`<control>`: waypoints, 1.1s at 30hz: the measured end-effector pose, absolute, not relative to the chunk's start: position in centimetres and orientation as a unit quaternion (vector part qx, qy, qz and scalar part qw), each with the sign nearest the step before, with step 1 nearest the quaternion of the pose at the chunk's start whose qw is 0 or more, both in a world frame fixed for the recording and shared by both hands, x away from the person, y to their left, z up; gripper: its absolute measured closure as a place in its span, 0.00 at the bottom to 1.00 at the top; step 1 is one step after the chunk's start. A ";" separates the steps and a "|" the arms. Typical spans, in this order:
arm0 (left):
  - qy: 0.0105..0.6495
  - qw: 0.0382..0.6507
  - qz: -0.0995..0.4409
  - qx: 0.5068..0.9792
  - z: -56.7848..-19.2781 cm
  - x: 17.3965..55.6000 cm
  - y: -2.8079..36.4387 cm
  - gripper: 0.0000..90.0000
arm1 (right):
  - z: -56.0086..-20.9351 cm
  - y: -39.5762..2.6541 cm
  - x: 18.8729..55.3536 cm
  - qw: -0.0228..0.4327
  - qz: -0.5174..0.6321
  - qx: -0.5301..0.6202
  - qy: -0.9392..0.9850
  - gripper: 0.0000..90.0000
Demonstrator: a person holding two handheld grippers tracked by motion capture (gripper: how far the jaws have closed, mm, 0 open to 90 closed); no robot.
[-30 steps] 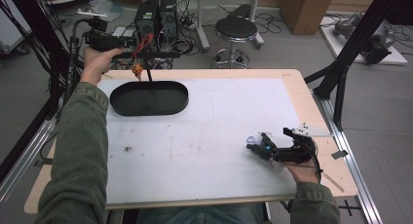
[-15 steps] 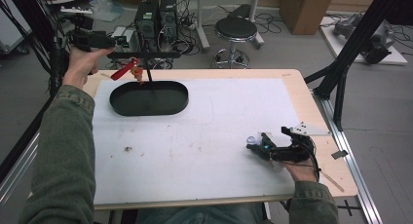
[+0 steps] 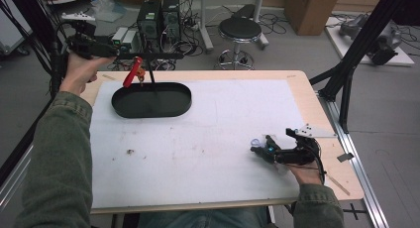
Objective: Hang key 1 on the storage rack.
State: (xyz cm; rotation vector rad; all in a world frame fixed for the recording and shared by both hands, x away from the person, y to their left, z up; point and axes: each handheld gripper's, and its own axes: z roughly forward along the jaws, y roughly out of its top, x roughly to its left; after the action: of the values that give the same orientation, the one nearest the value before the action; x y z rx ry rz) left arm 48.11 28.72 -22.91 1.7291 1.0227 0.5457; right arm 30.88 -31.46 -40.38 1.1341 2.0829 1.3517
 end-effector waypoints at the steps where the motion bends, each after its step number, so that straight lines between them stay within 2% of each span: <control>1: 0.423 0.503 0.229 0.718 -23.2 47.9 28.8 0.02 | -40.4 -31.5 30.9 0.205 0.485 0.406 0.747 0.01; 33: 0.436 0.484 0.209 0.729 -29.1 42.3 30.0 0.02 | -40.4 -31.4 30.9 0.203 0.487 0.406 0.746 0.01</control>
State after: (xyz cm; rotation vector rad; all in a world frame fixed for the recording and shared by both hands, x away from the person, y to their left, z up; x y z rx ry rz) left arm 42.25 29.96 -29.05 1.7762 1.0616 0.5087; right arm 30.93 -31.43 -40.36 1.1319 2.0827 1.3587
